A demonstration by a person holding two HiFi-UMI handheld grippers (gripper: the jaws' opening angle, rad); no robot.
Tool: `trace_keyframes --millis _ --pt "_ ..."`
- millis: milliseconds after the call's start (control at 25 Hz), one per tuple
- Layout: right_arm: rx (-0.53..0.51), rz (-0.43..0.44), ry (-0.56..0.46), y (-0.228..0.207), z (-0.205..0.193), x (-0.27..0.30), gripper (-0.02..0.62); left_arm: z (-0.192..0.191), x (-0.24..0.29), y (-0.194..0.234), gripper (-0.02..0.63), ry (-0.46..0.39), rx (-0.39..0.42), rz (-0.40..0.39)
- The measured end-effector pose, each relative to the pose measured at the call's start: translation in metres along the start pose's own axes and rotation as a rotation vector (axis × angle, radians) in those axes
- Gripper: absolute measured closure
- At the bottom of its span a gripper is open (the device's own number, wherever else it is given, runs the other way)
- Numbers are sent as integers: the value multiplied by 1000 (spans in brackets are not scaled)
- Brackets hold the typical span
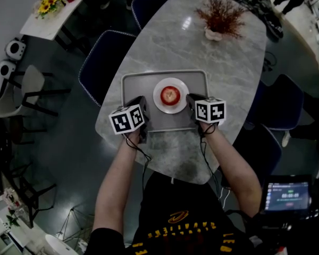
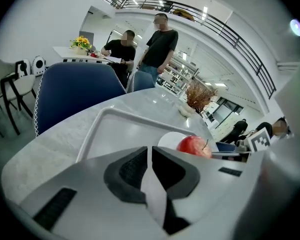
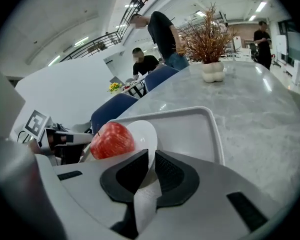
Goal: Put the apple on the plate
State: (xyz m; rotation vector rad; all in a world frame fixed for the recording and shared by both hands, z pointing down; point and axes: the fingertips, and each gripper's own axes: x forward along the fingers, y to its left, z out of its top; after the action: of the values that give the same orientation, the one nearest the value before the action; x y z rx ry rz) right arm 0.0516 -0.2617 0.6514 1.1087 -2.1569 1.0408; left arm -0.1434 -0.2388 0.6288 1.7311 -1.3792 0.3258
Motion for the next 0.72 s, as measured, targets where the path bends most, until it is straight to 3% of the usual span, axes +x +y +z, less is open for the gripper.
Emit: trace_keyframes --millis 440,720 --pt "72 -16 16 -19 -9 7 566 -9 -9 -24 581 -14 -6 -55" --pt "77 -7 -42 -15 6 -2 566 -7 -17 -30 581 -30 -8 -61"
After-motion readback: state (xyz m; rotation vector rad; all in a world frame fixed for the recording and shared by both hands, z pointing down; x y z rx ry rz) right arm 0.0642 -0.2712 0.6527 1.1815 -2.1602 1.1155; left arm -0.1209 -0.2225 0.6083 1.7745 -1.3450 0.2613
